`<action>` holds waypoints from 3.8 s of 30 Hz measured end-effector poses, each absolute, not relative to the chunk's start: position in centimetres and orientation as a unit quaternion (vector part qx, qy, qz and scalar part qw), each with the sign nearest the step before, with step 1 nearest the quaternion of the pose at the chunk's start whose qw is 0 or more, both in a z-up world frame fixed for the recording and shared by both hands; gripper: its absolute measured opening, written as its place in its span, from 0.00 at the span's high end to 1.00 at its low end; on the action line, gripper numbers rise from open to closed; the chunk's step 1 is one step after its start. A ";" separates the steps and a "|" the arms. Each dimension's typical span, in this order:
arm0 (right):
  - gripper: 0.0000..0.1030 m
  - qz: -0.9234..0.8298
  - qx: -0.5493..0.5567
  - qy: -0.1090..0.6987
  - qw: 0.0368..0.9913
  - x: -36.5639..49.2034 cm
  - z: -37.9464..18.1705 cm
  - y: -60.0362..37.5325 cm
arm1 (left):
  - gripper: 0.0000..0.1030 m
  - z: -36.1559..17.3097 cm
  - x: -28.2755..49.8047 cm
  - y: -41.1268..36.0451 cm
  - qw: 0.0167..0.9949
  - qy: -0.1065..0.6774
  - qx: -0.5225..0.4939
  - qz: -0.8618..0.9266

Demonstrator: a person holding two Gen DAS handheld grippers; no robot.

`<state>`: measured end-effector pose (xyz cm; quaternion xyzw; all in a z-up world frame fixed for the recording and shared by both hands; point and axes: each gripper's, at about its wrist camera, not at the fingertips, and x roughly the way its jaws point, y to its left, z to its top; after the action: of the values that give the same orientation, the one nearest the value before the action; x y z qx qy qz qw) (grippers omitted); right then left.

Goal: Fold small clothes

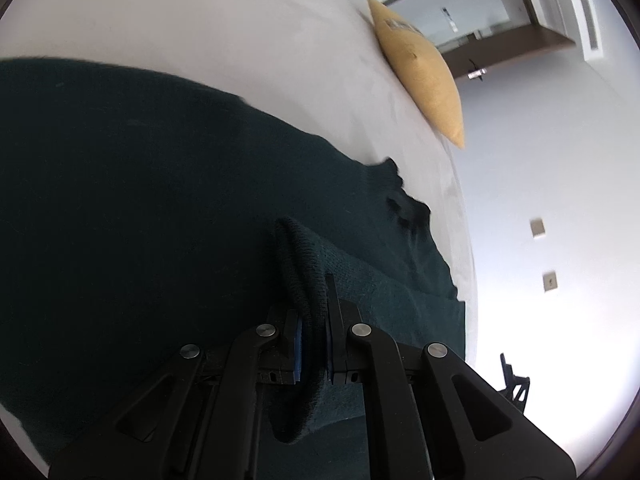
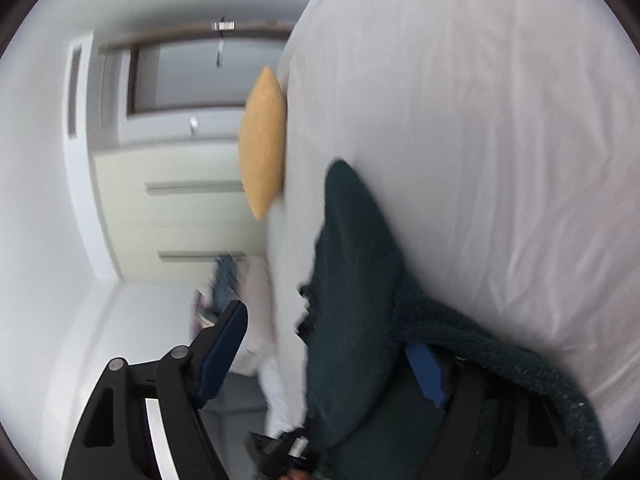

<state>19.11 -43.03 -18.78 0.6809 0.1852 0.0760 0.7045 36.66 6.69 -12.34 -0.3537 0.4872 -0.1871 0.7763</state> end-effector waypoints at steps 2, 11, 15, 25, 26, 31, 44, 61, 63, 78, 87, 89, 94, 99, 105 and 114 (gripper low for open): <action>0.26 0.073 0.684 0.182 0.703 19.0 -18.9 -43.3 | 0.94 -12.0 36.8 5.9 0.784 0.486 -0.337 -0.187; 0.25 0.077 0.644 0.208 0.732 19.3 -18.1 -42.2 | 0.94 -12.8 37.1 6.0 0.779 0.485 -0.352 -0.185; 0.25 0.069 0.629 0.255 0.731 18.6 -17.4 -41.9 | 0.92 -12.8 36.8 6.3 0.776 0.493 -0.350 -0.182; 0.17 0.084 0.512 0.268 0.812 18.8 -10.0 -42.2 | 0.84 -7.3 34.1 7.9 0.841 0.458 -0.266 -0.110; 0.17 0.099 0.510 0.271 0.810 20.2 -9.8 -42.6 | 0.84 -6.4 34.1 6.6 0.849 0.447 -0.248 -0.131; 0.24 0.160 0.499 0.318 0.790 27.6 -10.1 -43.9 | 0.84 -7.0 35.4 1.3 0.852 0.446 -0.192 -0.193; 0.44 0.187 0.517 0.401 0.733 30.0 -15.8 -45.1 | 0.84 -11.6 35.1 0.5 0.842 0.465 -0.191 -0.194; 1.00 0.195 0.478 0.436 0.737 24.2 -19.3 -44.7 | 0.84 -10.7 33.4 2.0 0.855 0.444 -0.187 -0.192; 0.92 0.176 0.474 0.435 0.745 23.8 -18.2 -44.4 | 0.83 -9.3 31.7 3.6 0.863 0.433 -0.195 -0.175; 0.22 0.287 0.446 0.343 0.775 16.4 -9.0 -30.4 | 0.03 -12.9 13.9 35.3 0.776 0.240 -0.580 0.057; 0.22 0.289 0.440 0.364 0.768 16.2 -9.1 -25.3 | 0.07 -15.4 12.9 41.3 0.714 0.198 -0.664 0.103; 0.22 0.288 0.438 0.367 0.768 16.3 -9.0 -24.7 | 0.08 -15.7 12.9 42.2 0.702 0.206 -0.670 0.122; 0.22 0.292 0.438 0.369 0.766 16.2 -9.1 -23.6 | 0.10 -16.4 14.6 43.7 0.674 0.209 -0.689 0.164; 0.22 0.294 0.439 0.370 0.764 16.5 -9.5 -23.0 | 0.51 -18.8 18.2 44.7 0.645 0.198 -0.727 0.126; 0.22 0.285 0.449 0.368 0.762 16.0 -10.4 -24.2 | 0.88 -21.9 19.3 45.3 0.625 0.174 -0.753 0.111; 0.23 0.270 0.467 0.350 0.766 15.0 -11.4 -27.1 | 0.88 -14.3 24.9 40.2 0.751 0.238 -0.610 0.082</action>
<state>14.96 -27.07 -11.40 0.4674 0.3495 0.2701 0.7657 24.87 40.23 -14.33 -0.6100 0.2380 0.0825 0.7513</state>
